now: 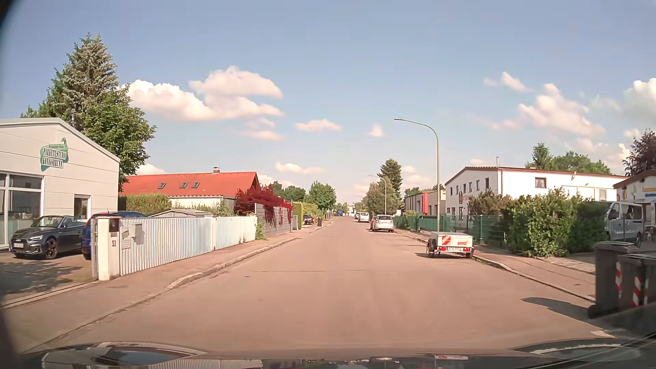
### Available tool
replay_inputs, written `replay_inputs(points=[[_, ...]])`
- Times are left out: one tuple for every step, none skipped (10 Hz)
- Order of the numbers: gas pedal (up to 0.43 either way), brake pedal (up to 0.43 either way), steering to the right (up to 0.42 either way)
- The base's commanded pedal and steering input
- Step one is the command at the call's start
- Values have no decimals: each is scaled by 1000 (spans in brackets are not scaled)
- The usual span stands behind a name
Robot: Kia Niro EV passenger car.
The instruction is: Follow the waypoints while adhering to traffic rules and regulations
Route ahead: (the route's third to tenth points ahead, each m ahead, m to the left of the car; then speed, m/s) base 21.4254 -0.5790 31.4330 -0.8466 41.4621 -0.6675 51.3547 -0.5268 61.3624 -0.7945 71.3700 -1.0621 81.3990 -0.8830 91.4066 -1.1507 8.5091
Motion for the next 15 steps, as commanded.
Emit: replay_inputs(points=[[59,12,-6],[59,18,-5],[59,12,-3],[59,12,0],[59,12,1],[59,12,1],[59,18,3],[59,12,5],[59,12,8],[59,12,8],[59,12,3],[59,12,1],[59,12,0],[59,12,1],[59,12,3]])
